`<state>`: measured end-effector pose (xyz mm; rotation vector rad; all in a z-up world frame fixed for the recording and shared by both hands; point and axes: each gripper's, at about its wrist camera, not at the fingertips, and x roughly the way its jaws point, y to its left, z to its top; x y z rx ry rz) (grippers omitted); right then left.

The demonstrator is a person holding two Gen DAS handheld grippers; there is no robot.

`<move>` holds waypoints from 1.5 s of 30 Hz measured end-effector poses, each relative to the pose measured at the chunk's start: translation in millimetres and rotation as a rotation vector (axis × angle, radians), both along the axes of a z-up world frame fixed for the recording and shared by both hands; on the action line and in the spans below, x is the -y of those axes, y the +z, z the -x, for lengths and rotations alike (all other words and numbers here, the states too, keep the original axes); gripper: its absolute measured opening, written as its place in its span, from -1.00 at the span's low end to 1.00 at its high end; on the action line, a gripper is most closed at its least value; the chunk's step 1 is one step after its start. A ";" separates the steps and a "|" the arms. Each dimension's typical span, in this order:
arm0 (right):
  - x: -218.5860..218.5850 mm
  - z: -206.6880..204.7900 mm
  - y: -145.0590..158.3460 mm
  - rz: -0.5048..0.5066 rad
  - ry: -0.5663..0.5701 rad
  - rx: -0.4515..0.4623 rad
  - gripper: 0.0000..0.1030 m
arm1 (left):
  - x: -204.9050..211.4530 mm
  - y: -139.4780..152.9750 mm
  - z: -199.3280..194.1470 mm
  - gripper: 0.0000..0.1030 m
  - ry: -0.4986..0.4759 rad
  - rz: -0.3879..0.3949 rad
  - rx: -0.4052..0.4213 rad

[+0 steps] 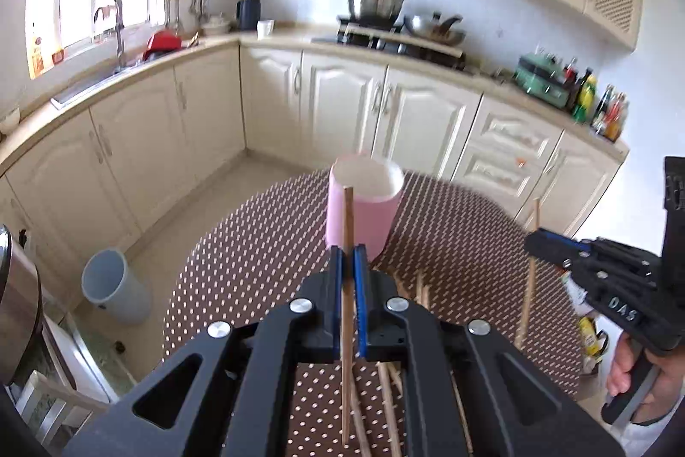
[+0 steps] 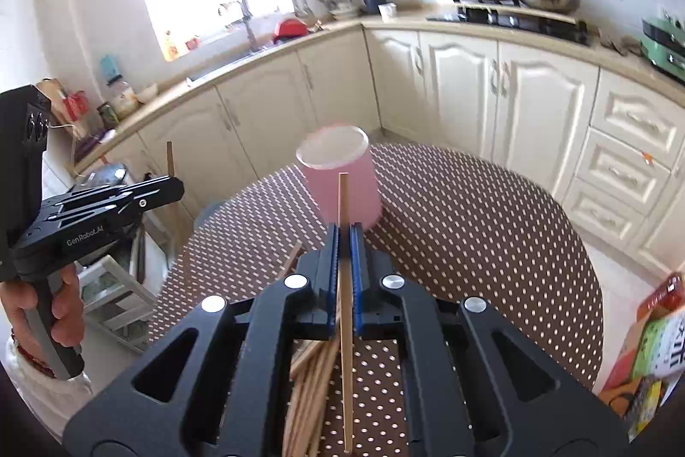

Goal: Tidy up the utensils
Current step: 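Lift the left tool's chopstick over the pink cup while the right tool carries its chopstick there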

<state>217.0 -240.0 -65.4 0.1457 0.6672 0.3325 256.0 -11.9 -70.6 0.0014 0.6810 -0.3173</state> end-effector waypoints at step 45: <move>-40.3 -100.2 82.2 0.009 -0.037 0.230 -0.89 | 47.9 39.6 -113.8 -0.88 0.100 0.088 0.204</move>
